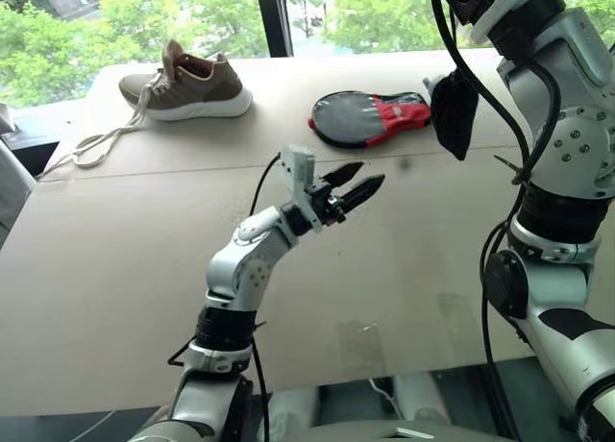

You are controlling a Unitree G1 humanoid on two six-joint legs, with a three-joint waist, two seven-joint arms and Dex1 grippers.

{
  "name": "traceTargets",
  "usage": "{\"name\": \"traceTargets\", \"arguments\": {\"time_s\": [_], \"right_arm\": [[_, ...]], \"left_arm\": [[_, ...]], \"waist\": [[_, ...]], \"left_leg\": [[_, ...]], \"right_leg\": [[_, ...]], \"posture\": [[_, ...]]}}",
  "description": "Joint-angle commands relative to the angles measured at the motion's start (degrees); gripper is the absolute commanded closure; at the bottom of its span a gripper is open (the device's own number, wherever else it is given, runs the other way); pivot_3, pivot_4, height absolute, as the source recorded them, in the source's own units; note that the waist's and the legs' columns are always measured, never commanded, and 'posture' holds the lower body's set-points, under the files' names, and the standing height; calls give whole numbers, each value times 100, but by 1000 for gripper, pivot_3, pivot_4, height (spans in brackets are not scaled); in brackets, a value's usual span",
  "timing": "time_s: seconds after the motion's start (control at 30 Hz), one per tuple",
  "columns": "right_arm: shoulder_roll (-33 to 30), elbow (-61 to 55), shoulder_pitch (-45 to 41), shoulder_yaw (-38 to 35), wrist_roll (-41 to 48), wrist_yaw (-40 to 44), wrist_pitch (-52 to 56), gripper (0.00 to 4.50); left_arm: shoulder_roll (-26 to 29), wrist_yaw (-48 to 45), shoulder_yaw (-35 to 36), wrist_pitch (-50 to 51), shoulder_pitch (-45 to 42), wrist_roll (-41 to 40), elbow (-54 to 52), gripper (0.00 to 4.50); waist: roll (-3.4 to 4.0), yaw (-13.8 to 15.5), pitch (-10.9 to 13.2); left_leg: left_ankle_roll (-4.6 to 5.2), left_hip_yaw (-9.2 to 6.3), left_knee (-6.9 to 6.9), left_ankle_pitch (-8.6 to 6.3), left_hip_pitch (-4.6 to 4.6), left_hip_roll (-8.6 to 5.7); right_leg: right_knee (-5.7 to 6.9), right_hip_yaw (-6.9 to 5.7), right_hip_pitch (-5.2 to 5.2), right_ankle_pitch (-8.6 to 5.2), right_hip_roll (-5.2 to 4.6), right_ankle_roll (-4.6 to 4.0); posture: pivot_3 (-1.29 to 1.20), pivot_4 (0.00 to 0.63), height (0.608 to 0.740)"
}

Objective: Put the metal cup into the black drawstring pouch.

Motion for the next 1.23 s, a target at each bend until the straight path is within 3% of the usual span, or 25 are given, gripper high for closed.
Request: {"name": "traceTargets", "arguments": {"time_s": [0.03, 0.17, 0.33, 0.4, 0.43, 0.53, 0.63, 0.83, 0.93, 1.23], "right_arm": [[-143, -285, 33, -14, 141, 129, 60, 4500], [-401, -31, 400, -157, -40, 194, -79, 4500], [-981, 579, 1271, -277, -460, 489, -371, 4500], [-1327, 503, 1916, 51, -561, 994, -243, 4500], [-1580, 393, 2449, 317, -645, 1364, -146, 3838], [-2385, 230, 3869, 947, -1162, 2349, -561, 2704], [-3079, 430, 5032, 1106, -1778, 3271, -1865, 2704], [-2894, 1282, 6012, -33, -1106, 4240, -3246, 2704], [-2778, 1542, 6288, -426, -809, 4721, -3577, 2704], [-2765, 2045, 6233, -302, -952, 5354, -3912, 2704]], "left_arm": [[186, 334, 878, -28, -33, -519, -388, 1434], [474, 956, 2356, 75, -101, -1706, -282, 1434], [1173, 947, 3027, 239, 425, -1862, 15, 1434], [1258, 842, 2901, 296, 731, -1748, 1, 1434], [1318, 710, 2671, 360, 1032, -1581, -121, 1376], [1710, 239, 1814, 838, 2046, -1315, -731, 1376], [2097, -184, 1200, 1152, 3046, -1262, -1609, 1376], [2280, -382, 912, 205, 4297, -253, -2254, 1376], [2123, -359, 1047, -276, 4601, -11, -2271, 1376], [1832, -165, 1157, -1291, 4965, 812, -2116, 1376]], "waist": [[0, 4, 0], [-2, 4, -1], [-7, 40, -5], [-8, 69, -5], [-9, 85, -5], [-7, 79, -4], [-3, 43, -2], [3, 0, 3], [3, 17, 4], [5, 36, 3]], "left_leg": [[0, 0, 0, 0, 0, 0], [0, -3, 0, 0, -1, 2], [0, -2, 0, 0, -2, -6], [3, -3, 2, -2, -3, -13], [5, -6, 3, -3, -6, -14], [17, -7, 2, -11, 6, -13], [18, 8, 2, -11, -7, -9], [50, 43, 3, -32, 58, 26], [45, 40, -1, -39, 147, 44], [51, 45, 6, -34, 119, 41]], "right_leg": [[0, 0, 0, 0, -1, 0], [-4, -2, 0, 0, -1, 0], [-12, -4, 4, 0, -6, 0], [-18, -5, 8, 0, -10, 1], [-21, -8, 9, 0, -10, 1], [-27, -12, 25, -2, -12, 2], [-23, 0, 8, -2, -14, 3], [-29, 31, 56, -10, -7, -14], [-37, 21, 153, -36, -3, 1], [-42, 11, 135, -19, -5, -22]], "posture": [[0, 150, 736], [0, 150, 736], [0, 150, 736], [0, 150, 736], [0, 150, 736], [0, 150, 736], [0, 150, 736], [0, 150, 736], [0, 150, 736], [0, 150, 736]]}}
